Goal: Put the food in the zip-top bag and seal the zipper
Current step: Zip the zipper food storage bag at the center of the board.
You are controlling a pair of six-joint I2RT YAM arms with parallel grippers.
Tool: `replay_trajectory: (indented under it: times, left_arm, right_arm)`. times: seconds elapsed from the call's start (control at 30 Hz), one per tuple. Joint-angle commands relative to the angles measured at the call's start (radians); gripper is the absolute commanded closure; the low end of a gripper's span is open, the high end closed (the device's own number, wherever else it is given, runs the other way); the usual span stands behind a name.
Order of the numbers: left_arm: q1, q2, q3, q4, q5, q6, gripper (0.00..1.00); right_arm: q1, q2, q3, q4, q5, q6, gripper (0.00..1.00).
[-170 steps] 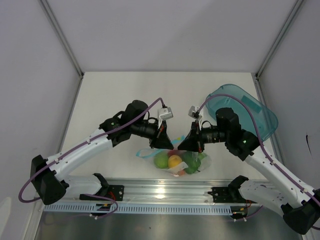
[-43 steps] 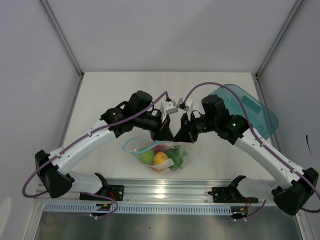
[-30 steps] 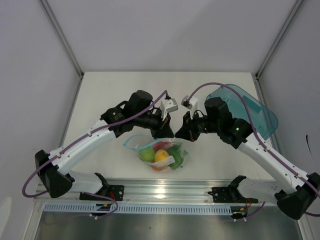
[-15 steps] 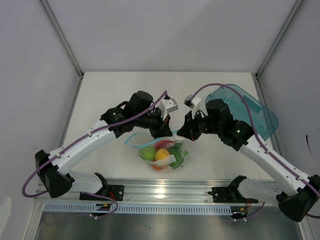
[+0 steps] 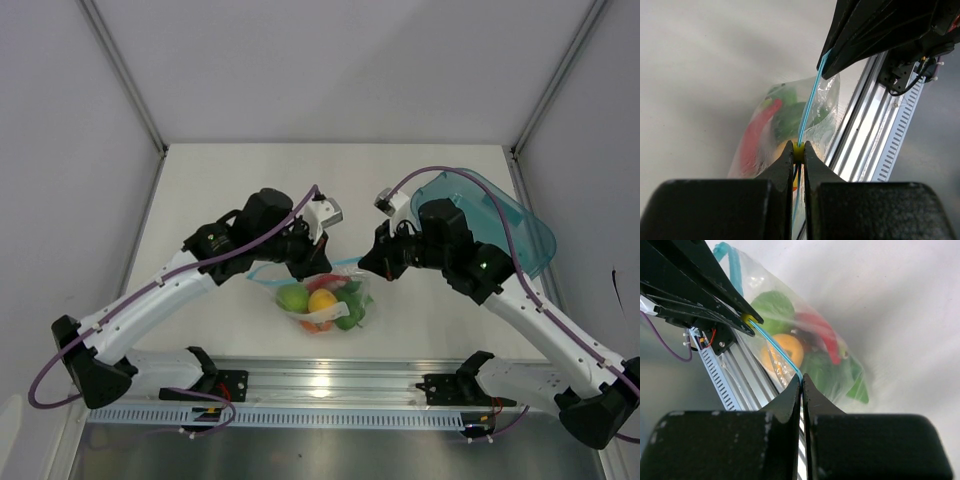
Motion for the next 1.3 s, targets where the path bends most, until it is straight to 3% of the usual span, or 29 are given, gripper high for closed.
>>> replay_trajectory:
  times: [0.0,0.13,0.27,0.3,0.33,0.43,0.53,0.63,0.8,0.9,1.27]
  left_arm:
    - [0.005,-0.080,-0.023,-0.050,-0.069,-0.032,0.99]
    - [0.004,-0.114,-0.051,-0.027,-0.038,-0.026,0.99]
    - [0.005,-0.102,-0.048,-0.004,0.065,-0.016,0.99]
    - [0.005,-0.097,-0.043,0.000,0.071,-0.017,0.99]
    - [0.004,-0.085,-0.038,0.006,0.080,-0.017,0.99]
    - [0.005,-0.068,-0.025,0.017,0.124,-0.022,0.99]
    - [0.004,-0.060,-0.012,0.020,0.163,-0.022,0.99]
    - [0.004,-0.054,-0.002,0.022,0.177,-0.020,0.99]
    - [0.004,-0.046,0.002,0.025,0.204,-0.025,0.99]
    - [0.004,-0.051,0.002,0.019,0.190,-0.025,0.99]
    - [0.004,-0.046,0.003,0.026,0.209,-0.028,0.99]
  right_arm:
    - [-0.021,-0.031,0.018,-0.034,0.054,-0.019,1.00]
    - [-0.024,-0.030,0.019,-0.039,-0.015,-0.034,1.00]
    - [-0.024,0.009,0.022,-0.028,-0.248,-0.059,1.00]
    - [-0.015,0.015,0.024,-0.022,-0.253,-0.059,0.96]
    - [-0.010,0.019,0.033,-0.025,-0.239,-0.060,0.77]
    - [0.002,0.046,0.071,-0.048,-0.210,-0.086,0.53]
    - [0.003,0.064,0.117,-0.077,-0.196,-0.118,0.44]
    - [0.005,0.090,0.153,-0.105,-0.213,-0.163,0.40]
    - [0.017,0.148,0.208,-0.149,-0.211,-0.227,0.41]
    - [0.022,0.135,0.220,-0.163,-0.140,-0.232,0.41]
    - [0.026,0.084,0.251,-0.168,-0.170,-0.227,0.38]
